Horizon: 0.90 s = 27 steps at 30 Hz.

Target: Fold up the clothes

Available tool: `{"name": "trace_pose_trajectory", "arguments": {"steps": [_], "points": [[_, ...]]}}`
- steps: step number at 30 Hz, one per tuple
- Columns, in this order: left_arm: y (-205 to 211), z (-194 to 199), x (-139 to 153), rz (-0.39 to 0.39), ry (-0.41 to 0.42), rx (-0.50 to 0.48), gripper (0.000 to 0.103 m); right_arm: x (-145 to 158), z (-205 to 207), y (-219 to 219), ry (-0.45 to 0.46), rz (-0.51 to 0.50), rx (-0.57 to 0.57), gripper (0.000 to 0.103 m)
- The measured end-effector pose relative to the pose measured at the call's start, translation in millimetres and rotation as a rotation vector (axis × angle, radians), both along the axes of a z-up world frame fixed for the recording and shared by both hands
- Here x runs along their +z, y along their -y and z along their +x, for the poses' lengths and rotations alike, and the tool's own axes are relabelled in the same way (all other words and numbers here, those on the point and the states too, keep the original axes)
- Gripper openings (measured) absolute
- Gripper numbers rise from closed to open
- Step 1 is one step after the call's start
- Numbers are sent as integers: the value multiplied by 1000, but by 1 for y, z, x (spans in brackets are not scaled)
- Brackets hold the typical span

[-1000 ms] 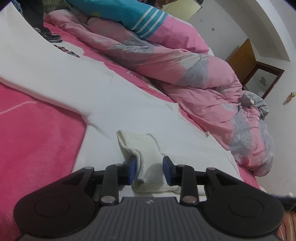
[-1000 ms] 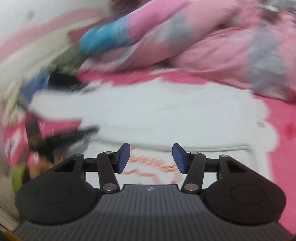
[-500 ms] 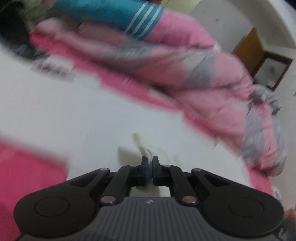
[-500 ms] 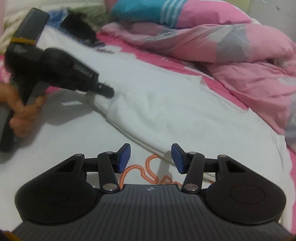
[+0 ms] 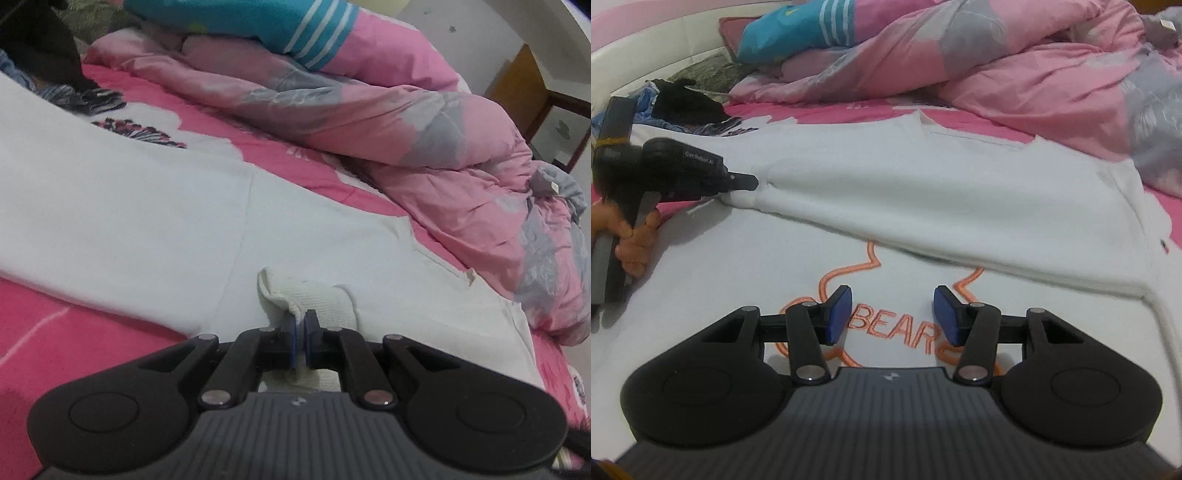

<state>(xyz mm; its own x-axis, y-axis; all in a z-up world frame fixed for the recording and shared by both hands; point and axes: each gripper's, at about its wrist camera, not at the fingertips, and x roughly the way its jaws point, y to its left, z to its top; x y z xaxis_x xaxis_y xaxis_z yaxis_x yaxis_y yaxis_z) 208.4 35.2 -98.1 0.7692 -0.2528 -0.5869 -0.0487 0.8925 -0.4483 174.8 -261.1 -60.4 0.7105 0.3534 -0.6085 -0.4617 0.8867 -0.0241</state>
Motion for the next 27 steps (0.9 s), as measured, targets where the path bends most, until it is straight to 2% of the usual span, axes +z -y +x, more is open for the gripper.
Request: {"name": "trace_pose_trajectory", "arguments": {"steps": [4, 8, 10, 14, 16, 18, 22, 23, 25, 27], "points": [[-2, -7, 1, -33, 5, -4, 5, 16, 21, -5, 25, -19, 55, 49], [5, -19, -2, 24, 34, -16, 7, 30, 47, -10, 44, -43, 113, 51], [9, -22, -2, 52, 48, -18, 7, 27, 84, -19, 6, -65, 168, 51], [7, -22, -5, 37, 57, -18, 8, 10, 133, -47, -98, -140, 327, 51], [5, -23, -6, 27, 60, -18, 8, 1, 144, -63, -123, -199, 401, 51], [6, -23, -6, 28, 66, -18, 8, -4, 150, -75, -159, -208, 465, 52], [6, -24, -7, 25, 72, -18, 9, -21, 150, -94, -207, -299, 517, 53], [6, -24, -6, 25, 75, -18, 8, -19, 147, -95, -207, -292, 516, 50], [7, -23, -4, 30, 75, -18, 8, -16, 140, -98, -192, -289, 510, 4], [9, -19, -1, 37, 74, -19, 8, -12, 125, -100, -128, -320, 497, 2]]}}
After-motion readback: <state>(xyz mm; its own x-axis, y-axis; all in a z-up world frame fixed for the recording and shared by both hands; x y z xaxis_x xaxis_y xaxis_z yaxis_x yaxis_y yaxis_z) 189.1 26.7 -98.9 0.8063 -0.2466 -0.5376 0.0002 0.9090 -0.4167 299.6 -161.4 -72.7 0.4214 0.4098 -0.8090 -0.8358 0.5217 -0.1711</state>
